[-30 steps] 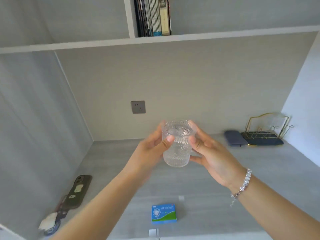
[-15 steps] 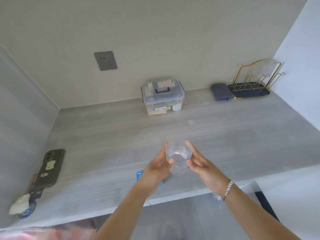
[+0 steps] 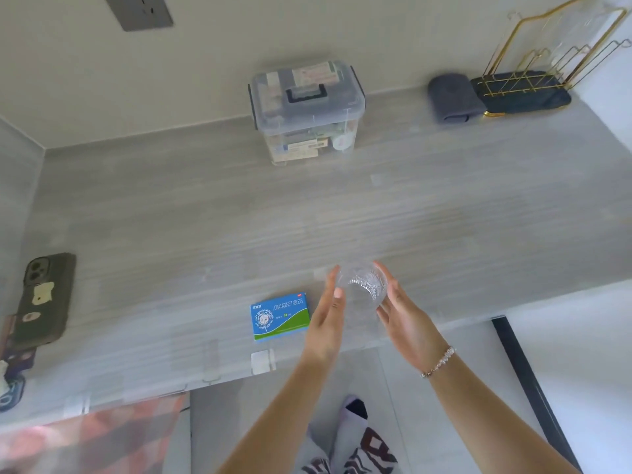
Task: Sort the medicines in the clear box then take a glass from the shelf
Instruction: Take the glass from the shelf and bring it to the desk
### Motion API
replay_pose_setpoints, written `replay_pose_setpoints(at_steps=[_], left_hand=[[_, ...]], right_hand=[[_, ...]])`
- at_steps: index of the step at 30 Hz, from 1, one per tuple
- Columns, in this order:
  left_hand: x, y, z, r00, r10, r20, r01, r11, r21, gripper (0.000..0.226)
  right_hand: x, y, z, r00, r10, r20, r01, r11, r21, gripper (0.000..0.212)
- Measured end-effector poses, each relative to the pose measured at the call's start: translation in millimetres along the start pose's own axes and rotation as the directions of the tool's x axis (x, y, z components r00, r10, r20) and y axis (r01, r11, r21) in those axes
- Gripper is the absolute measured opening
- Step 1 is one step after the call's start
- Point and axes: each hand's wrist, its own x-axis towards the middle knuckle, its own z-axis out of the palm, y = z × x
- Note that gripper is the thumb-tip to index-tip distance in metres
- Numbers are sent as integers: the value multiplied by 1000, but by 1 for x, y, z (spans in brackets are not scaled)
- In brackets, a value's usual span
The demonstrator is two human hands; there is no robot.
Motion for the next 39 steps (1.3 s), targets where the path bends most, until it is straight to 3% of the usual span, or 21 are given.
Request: replay_pose_setpoints(at_steps=[6, 14, 19, 39], left_hand=[[4, -17, 2, 998, 26, -61, -28, 999, -22, 43], [12, -13, -11, 986, 100, -137, -113, 989, -94, 47], [14, -10, -14, 990, 75, -121, -95, 980, -175, 29], [16, 9, -9, 998, -44, -45, 32, 971, -237, 44]], right_hand=[[9, 8, -1, 999, 40, -32, -37, 995, 92, 35], [19, 9, 12, 1000, 23, 12, -25, 981, 193, 37], [23, 10, 14, 1000, 25, 11, -26, 991, 134, 33], [4, 1, 25, 991, 14, -135, -15, 1000, -1, 33]])
